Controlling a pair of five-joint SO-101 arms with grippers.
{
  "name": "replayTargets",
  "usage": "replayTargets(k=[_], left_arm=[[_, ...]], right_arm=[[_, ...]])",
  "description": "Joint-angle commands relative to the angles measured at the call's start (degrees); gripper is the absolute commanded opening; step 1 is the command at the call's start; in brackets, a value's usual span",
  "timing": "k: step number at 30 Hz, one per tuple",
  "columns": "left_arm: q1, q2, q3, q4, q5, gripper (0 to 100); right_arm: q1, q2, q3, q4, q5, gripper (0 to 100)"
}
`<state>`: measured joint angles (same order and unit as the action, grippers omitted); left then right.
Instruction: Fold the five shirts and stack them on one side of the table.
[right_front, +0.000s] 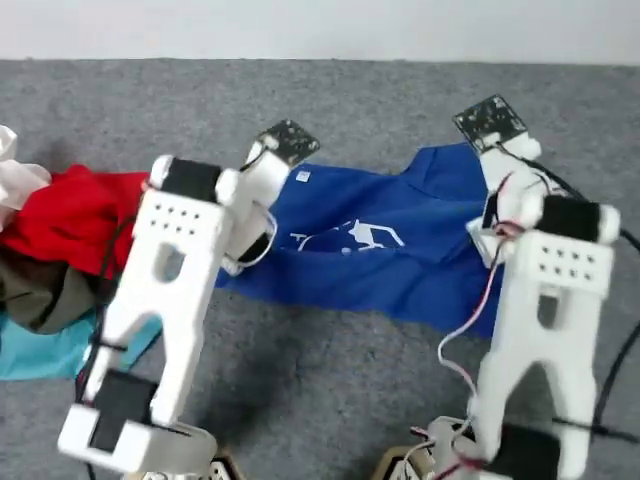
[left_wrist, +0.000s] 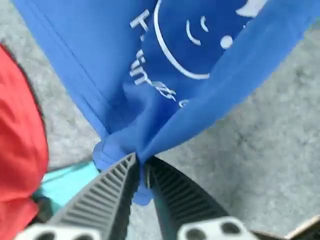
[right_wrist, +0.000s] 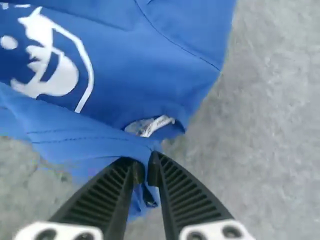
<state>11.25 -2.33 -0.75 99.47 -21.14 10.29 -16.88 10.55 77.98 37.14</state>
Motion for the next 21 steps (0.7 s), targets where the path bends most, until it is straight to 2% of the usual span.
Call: replayTargets(k=[1, 5, 9, 13, 21], left_arm=[[0.1, 8.7, -11.2, 0.7, 0.5, 1], [0.0, 18.4, -20.5, -0.6, 0.8, 1], [-1.0, 28.0, -32.2, -0.7, 1.1, 1], [-4.1, 37.5, -47.6, -0.4, 4.7, 1], [-5.5, 53.5, -71.2, 0.9, 6.6, 1]], right_arm=[[1.0, 6.0, -2.6, -7.9, -0.7, 0.9], [0.9, 13.4, -4.7, -14.8, -0.7, 0.9], [1.3, 21.9, -13.3, -17.6, -2.9, 1.0], [1.7, 31.8, -26.5, -17.2, -6.4, 1.0], [1.8, 53.1, -51.8, -13.0, -6.4, 1.0]])
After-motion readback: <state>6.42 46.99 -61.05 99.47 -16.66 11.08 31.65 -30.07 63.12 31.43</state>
